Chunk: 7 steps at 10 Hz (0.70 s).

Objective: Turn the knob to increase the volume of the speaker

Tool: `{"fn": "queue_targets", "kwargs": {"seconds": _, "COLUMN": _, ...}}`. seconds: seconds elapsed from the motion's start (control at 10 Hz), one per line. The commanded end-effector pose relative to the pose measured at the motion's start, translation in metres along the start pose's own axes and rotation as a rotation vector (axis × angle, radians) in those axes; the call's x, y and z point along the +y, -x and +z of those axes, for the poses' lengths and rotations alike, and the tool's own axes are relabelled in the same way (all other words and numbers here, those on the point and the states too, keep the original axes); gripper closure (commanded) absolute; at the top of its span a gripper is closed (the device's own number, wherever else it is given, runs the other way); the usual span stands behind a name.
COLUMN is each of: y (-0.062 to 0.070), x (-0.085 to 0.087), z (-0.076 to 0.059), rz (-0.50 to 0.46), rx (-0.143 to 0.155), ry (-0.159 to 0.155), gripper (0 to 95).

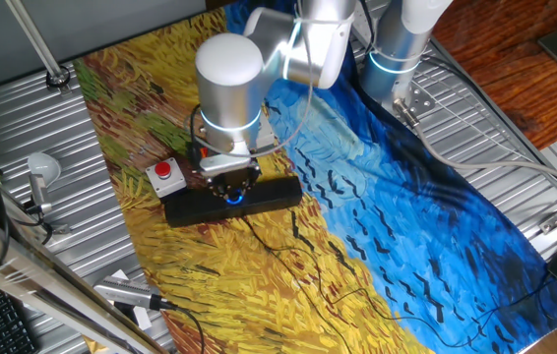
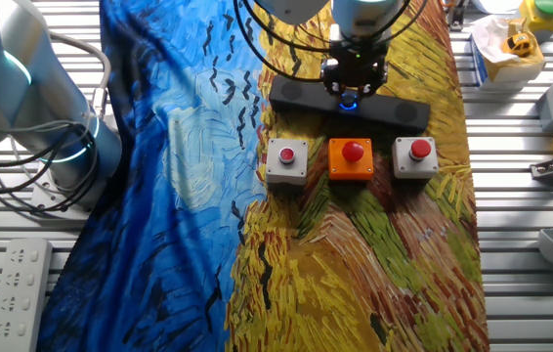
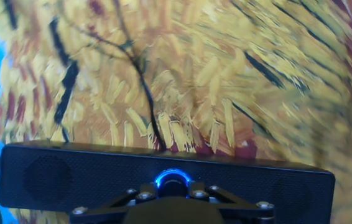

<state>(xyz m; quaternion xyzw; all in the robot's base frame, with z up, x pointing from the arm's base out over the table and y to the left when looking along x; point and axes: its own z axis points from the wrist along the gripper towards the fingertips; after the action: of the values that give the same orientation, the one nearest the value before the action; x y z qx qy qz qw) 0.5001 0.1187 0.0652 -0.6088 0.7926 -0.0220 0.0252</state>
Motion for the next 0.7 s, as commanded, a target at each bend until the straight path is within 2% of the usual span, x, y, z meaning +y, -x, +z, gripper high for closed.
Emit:
{"fn": "queue_targets", "kwargs": {"seconds": 0.1, "y": -0.0017, "x": -0.0029, "z": 0.0095, "rz": 0.521, "rx": 0.028, "ry": -0.018, "gripper": 95.0}}
{"fn": "queue_targets", "kwargs": {"seconds": 0.2, "y": -0.0017, "x": -0.003, "z": 0.0103, "rz": 0.641, "rx": 0.026, "ry": -0.014, "gripper": 95.0}}
{"fn": "queue_targets", "kwargs": {"seconds": 0.3, "y": -0.0017, "x": -0.0031, "z": 0.0105, "rz": 0.829, "rx": 0.033, "ry": -0.009, "gripper": 95.0}}
{"fn": "queue_targets", "kwargs": {"seconds": 0.7, "y": -0.0016, "x": -0.003, "z": 0.0097, "rz": 1.187, "rx": 0.029, "ry": 0.01, "gripper": 95.0}}
